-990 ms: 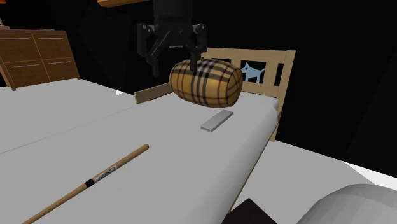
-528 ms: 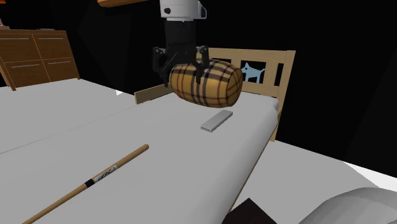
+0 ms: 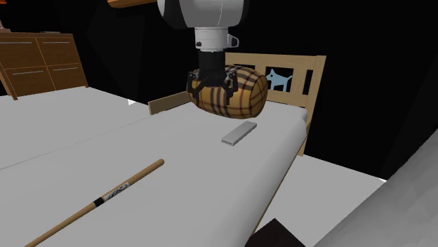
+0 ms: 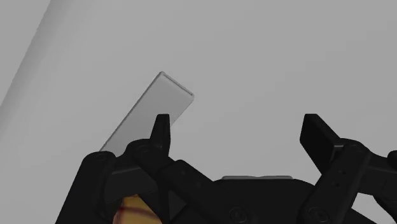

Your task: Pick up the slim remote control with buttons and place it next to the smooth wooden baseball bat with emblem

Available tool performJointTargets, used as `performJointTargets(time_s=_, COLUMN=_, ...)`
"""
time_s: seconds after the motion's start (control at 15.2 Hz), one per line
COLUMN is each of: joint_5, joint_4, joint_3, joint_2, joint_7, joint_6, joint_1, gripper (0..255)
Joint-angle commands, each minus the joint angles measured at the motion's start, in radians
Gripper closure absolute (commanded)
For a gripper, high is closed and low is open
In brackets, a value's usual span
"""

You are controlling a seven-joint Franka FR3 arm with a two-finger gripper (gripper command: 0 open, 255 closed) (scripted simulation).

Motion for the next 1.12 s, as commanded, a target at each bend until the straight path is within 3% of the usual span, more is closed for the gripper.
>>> performJointTargets(time_s=0.0, joint_5=0.008, joint_4=0.030, joint_3=-0.017, joint_2=0.061, joint_7=0.026, joint_6=0.025, joint_1=-0.017, gripper=0)
performJointTargets(time_s=0.92, joint_5=0.132, joint_4=0.289, joint_3=-0.123, joint_2=0.484, joint_7=0.173, joint_6=0.130, joint_1=-0.142, gripper=0)
performJointTargets(time_s=1.06, joint_5=0.135, joint_4=0.284, joint_3=-0.123, joint_2=0.492, joint_7=0.172, joint_6=0.142, joint_1=-0.144, gripper=0)
